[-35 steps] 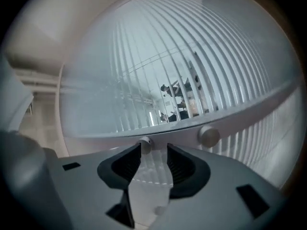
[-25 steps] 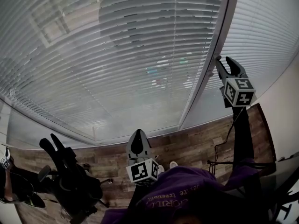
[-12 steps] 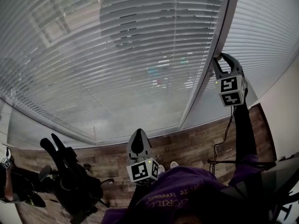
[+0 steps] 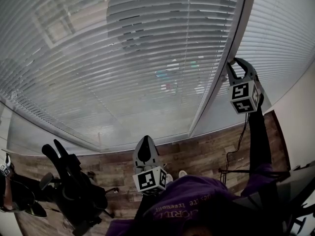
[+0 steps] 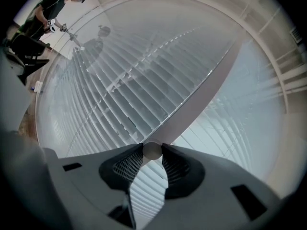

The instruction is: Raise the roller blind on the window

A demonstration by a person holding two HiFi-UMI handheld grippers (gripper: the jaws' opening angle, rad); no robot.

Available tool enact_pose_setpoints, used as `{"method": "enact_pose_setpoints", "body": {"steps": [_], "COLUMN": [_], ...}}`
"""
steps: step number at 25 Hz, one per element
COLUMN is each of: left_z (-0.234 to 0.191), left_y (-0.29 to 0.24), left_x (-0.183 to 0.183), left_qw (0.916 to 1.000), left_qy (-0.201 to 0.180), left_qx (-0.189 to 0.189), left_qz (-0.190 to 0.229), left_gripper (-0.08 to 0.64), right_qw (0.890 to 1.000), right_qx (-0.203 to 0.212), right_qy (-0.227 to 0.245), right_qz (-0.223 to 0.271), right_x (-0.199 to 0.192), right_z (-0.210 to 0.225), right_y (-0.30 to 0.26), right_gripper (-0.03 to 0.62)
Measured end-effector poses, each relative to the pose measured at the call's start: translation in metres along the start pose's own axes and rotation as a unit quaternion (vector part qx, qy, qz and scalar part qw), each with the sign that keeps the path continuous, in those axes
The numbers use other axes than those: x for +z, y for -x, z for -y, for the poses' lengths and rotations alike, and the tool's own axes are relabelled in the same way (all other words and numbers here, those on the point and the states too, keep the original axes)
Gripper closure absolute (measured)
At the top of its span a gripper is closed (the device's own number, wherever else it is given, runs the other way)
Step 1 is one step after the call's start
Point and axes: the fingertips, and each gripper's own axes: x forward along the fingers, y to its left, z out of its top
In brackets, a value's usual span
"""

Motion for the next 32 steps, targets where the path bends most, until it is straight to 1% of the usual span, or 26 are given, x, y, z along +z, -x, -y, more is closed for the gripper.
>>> {"method": "enact_pose_setpoints", "body": {"steps": [1,2,3,4,5,6,7,8,9,10,11,13,14,16,18,19,20,21,22,23,24,25,26,28,31,32], "left_z": [0.000,0.001,0.001,0.001,0.000,0.000,-0.001,-0.002,-0.003,-0.003,-0.002,-0.002,-0.003,-0.003,-0.003,-0.002,-0.002,-0.002,-0.001,0.000,0.001,0.002,0.002,0.000,0.001,0.001], "left_y": [0.000,-0.001,-0.001,0.000,0.000,0.001,0.001,0.001,0.001,0.001,0.000,0.000,0.001,0.001,0.000,0.000,0.000,0.000,0.000,0.000,0.000,-0.001,-0.001,-0.001,-0.003,-0.003], "left_x": [0.000,0.000,0.000,0.000,-0.001,-0.001,-0.001,-0.001,0.000,0.001,0.003,0.005,0.004,0.002,0.002,0.002,0.001,0.001,0.001,0.002,0.004,0.005,0.005,0.004,0.009,0.012], "left_qw": [1.0000,1.0000,1.0000,1.0000,1.0000,1.0000,1.0000,1.0000,1.0000,1.0000,1.0000,1.0000,1.0000,1.0000,1.0000,1.0000,1.0000,1.0000,1.0000,1.0000,1.0000,1.0000,1.0000,1.0000,1.0000,1.0000], "left_qy": [0.000,0.000,0.001,0.001,0.001,0.002,0.003,0.003,0.004,0.004,0.005,0.005,0.005,0.006,0.006,0.006,0.006,0.005,0.005,0.004,0.003,0.003,0.002,0.001,0.000,0.000], "left_qx": [-0.001,-0.001,-0.001,-0.001,0.000,0.001,0.002,0.003,0.004,0.004,0.004,0.005,0.004,0.004,0.003,0.002,0.001,0.001,0.000,-0.001,-0.002,-0.003,-0.004,-0.005,-0.002,-0.002], "left_qz": [-0.001,-0.001,-0.001,-0.001,-0.001,-0.001,-0.001,-0.001,-0.001,0.000,0.001,0.001,0.001,-0.001,-0.002,-0.001,-0.001,-0.001,-0.002,-0.002,-0.002,-0.001,-0.001,0.000,0.001,0.002], "left_gripper": [0.558,0.558,0.558,0.558,0.558,0.558,0.558,0.558,0.558,0.558,0.558,0.558,0.558,0.558,0.558,0.558,0.558,0.558,0.558,0.558,0.558,0.558,0.558,0.558,0.558,0.558], "right_qw": [1.000,0.997,0.991,0.978,0.957,0.928,0.889,0.844,0.797,0.751,0.707,0.618,0.569,0.460,0.351,0.302,0.257,0.217,0.186,0.169,0.169,0.187,0.220,0.298,0.404,0.442], "right_qx": [0.002,0.007,0.016,0.027,0.041,0.056,0.071,0.087,0.100,0.111,0.118,0.131,0.139,0.156,0.175,0.185,0.195,0.205,0.213,0.220,0.224,0.227,0.228,0.230,0.233,0.231], "right_qy": [-0.025,-0.070,-0.133,-0.207,-0.286,-0.369,-0.451,-0.527,-0.594,-0.649,-0.694,-0.771,-0.806,-0.868,-0.913,-0.928,-0.939,-0.946,-0.951,-0.952,-0.950,-0.945,-0.937,-0.913,-0.871,-0.854], "right_qz": [0.001,0.002,0.004,0.007,0.011,0.018,0.026,0.037,0.047,0.057,0.067,0.084,0.090,0.099,0.110,0.115,0.120,0.124,0.128,0.133,0.138,0.144,0.149,0.157,0.151,0.146], "right_x": [0.000,0.000,0.000,-0.001,-0.003,-0.004,-0.005,-0.006,-0.007,-0.007,-0.007,-0.009,-0.011,-0.017,-0.020,-0.020,-0.021,-0.022,-0.023,-0.023,-0.023,-0.022,-0.020,-0.017,-0.010,-0.007], "right_z": [0.000,0.001,0.003,0.004,0.006,0.008,0.009,0.011,0.013,0.015,0.016,0.017,0.016,0.013,0.011,0.010,0.009,0.007,0.007,0.008,0.009,0.009,0.010,0.008,0.001,-0.006], "right_y": [-0.001,-0.001,0.000,0.001,0.001,0.002,0.003,0.003,0.003,0.003,0.003,0.003,0.002,0.001,0.000,-0.001,-0.001,-0.002,-0.002,-0.003,-0.003,-0.004,-0.004,-0.001,0.011,0.017], "right_gripper": [0.468,0.468,0.469,0.469,0.469,0.469,0.469,0.469,0.469,0.469,0.469,0.469,0.469,0.469,0.469,0.469,0.469,0.469,0.468,0.468,0.468,0.468,0.468,0.468,0.468,0.468]}}
